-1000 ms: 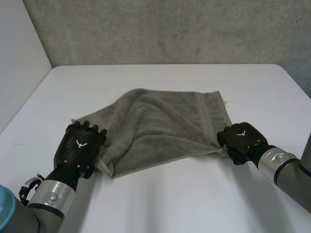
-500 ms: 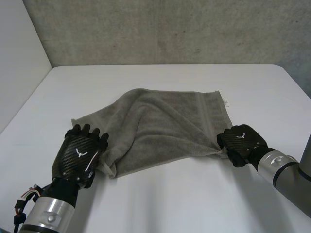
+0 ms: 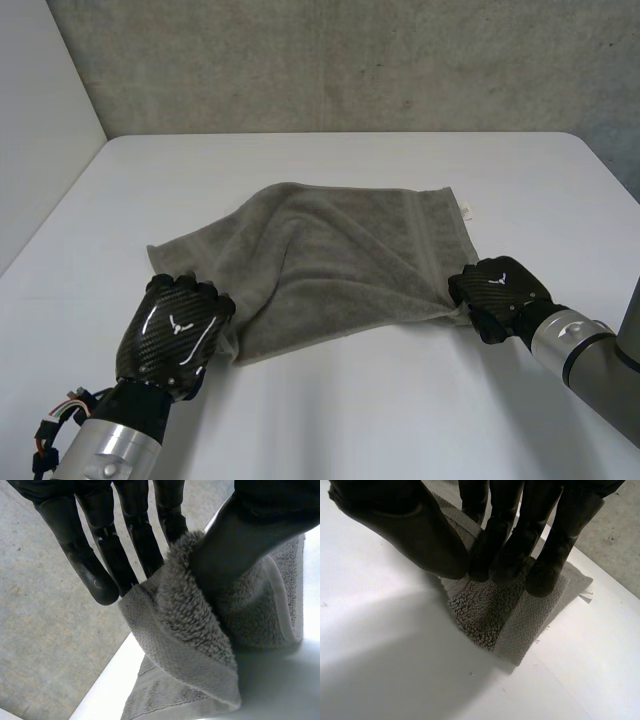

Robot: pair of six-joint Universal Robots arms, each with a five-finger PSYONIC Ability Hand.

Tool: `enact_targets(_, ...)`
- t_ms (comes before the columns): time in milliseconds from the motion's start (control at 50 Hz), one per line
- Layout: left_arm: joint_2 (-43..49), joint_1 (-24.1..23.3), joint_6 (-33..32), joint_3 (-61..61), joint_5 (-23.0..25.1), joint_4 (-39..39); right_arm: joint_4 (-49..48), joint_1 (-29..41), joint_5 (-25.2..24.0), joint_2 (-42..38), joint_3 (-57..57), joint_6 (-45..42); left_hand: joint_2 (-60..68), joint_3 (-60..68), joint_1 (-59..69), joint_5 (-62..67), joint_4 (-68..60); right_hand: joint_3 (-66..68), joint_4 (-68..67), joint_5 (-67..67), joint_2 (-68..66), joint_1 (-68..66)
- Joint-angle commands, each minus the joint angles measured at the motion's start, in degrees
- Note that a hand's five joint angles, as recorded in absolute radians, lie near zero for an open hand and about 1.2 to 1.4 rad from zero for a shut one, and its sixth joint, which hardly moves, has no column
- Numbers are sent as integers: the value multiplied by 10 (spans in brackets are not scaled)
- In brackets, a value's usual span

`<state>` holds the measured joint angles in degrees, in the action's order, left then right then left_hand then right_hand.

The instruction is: Fold the towel.

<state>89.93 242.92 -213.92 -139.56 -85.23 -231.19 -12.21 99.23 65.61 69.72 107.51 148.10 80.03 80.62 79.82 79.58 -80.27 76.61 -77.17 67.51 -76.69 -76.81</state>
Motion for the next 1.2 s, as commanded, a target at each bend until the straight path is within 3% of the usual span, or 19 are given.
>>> enact_targets(20,7,4,-2,5,12,-5,1,-2,3,0,-4,0,0,-6,2,-96,3,34,-28,25,-33,-32)
enact_targets(120,-19,7,-3,16,12,-28,5,-25,6,12,-12,1,0,-6,2,-96,3,34,-28,25,-33,-32)
enact_targets(280,-110,19,2,74,7,-23,61,-55,-7,147,-70,79,0,-6,2,-96,3,34,-28,25,-33,-32)
enact_targets(380,-125,23,3,133,7,47,116,-71,-30,206,-143,107,0,-6,2,-96,3,34,-28,25,-33,-32)
enact_targets(560,-112,28,26,195,1,108,180,-75,-34,203,-205,87,0,-6,2,-96,3,34,-28,25,-33,-32)
enact_targets(720,-98,32,54,307,-62,258,308,-72,-21,149,-314,-33,0,-6,2,-96,3,34,-28,25,-33,-32)
enact_targets(820,-34,39,53,378,-79,346,390,-56,17,72,-383,-101,0,-6,2,-96,3,34,-28,25,-33,-32)
enact_targets(860,9,40,51,414,-82,379,420,-34,54,27,-415,-139,0,-6,2,-96,3,34,-28,25,-33,-32)
enact_targets(1040,145,40,48,482,-79,398,421,24,122,-100,-488,-164,0,-6,2,-96,3,34,-28,25,-33,-32)
enact_targets(1080,210,40,44,541,-80,400,411,41,137,-151,-545,-162,0,-6,2,-96,3,34,-28,25,-33,-32)
enact_targets(1200,288,42,30,680,-82,401,349,56,164,-219,-684,-154,0,-6,2,-96,3,34,-28,25,-33,-32)
